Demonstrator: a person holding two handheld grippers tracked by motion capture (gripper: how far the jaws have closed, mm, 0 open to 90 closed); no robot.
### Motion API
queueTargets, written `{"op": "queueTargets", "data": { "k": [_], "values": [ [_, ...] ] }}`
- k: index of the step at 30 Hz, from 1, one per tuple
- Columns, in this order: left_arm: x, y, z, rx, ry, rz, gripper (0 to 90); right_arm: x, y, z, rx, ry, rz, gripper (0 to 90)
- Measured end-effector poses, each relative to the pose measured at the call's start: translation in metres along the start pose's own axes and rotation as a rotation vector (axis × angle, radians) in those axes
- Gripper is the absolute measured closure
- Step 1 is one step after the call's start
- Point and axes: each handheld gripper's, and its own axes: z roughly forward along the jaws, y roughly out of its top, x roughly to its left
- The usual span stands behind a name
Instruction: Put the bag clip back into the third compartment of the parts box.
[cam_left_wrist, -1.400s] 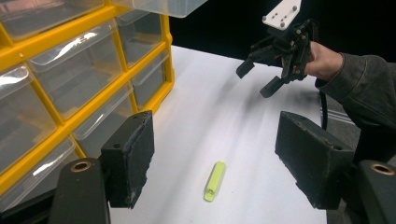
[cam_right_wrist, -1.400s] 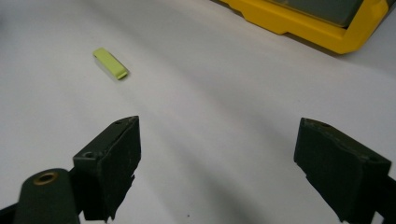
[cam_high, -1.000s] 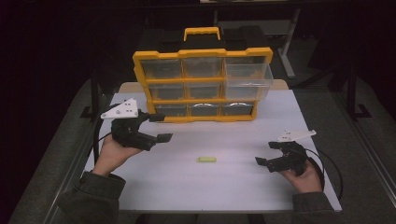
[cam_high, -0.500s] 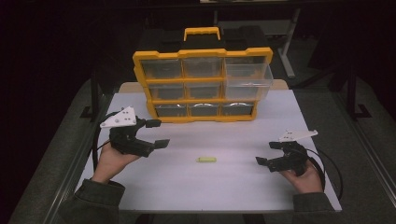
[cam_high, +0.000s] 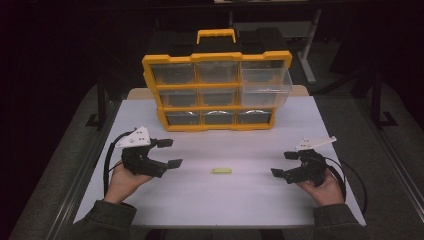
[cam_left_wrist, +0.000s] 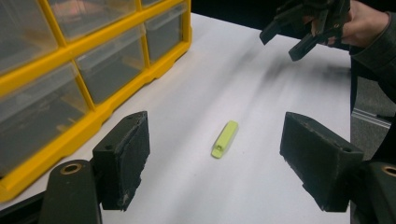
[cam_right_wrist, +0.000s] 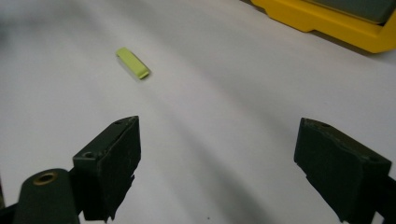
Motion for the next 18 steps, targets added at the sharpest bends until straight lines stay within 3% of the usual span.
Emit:
{"op": "queueTargets", "data": {
  "k": [4, 10, 18],
  "values": [
    [-0.001, -0.009, 0.003, 0.036, 0.014, 0.015, 24.0, 0.002, 0.005, 0.002, 0.006, 0.006, -0.035, 13.7],
    [-0.001, -0.017, 0.001, 0.047, 0.024, 0.014, 23.8, 0.01, 0.016, 0.006, 0.036, 0.015, -0.074, 13.7],
    [0.001, -0.025, -0.003, 0.032, 0.037, -0.012, 23.7, 0.02, 0.031, 0.012, 0.07, 0.034, -0.137, 13.8]
  ]
}}
